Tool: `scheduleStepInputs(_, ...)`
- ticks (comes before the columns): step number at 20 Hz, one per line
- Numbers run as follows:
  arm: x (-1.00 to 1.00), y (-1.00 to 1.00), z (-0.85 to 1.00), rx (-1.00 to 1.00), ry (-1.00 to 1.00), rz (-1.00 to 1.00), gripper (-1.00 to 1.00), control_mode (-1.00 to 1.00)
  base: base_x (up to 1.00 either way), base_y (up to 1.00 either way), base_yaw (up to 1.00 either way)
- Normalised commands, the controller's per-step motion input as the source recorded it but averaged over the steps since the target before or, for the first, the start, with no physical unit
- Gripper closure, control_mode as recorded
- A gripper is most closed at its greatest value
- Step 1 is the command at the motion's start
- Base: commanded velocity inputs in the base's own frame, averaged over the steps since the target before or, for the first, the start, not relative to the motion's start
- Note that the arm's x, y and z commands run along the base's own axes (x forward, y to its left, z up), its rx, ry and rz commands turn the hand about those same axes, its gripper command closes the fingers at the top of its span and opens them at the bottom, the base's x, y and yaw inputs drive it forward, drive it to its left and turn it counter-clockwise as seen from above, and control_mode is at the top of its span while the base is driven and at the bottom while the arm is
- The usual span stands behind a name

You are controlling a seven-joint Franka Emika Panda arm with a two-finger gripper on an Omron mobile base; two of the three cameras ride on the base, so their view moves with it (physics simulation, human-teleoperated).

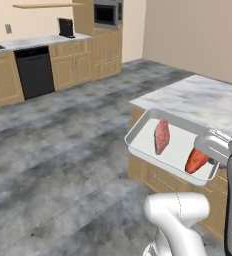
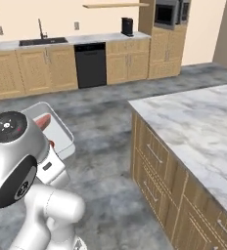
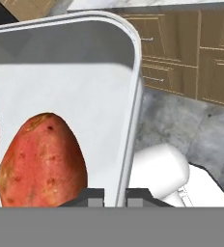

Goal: Place the tupperware containing the steak and sweet potato meal in the microwave. Close the microwave door and press the start button to reheat the meal.

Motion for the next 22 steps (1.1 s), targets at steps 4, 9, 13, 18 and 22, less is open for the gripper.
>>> scheduleStepInputs(4,0.00,0.00,0.00,0.00,0.00,0.00,1.00,1.00,1.00,0.58,-0.05)
scheduleStepInputs(9,0.00,0.00,0.00,0.00,0.00,0.00,1.00,1.00,1.00,0.54,-0.08)
scheduleStepInputs(13,0.00,0.00,0.00,0.00,0.00,0.00,1.00,1.00,1.00,0.45,-0.14)
scheduleStepInputs(18,0.00,0.00,0.00,0.00,0.00,0.00,1.00,1.00,1.00,0.48,-0.18)
scheduleStepInputs(22,0.00,0.00,0.00,0.00,0.00,0.00,1.00,1.00,1.00,0.49,-0.20)
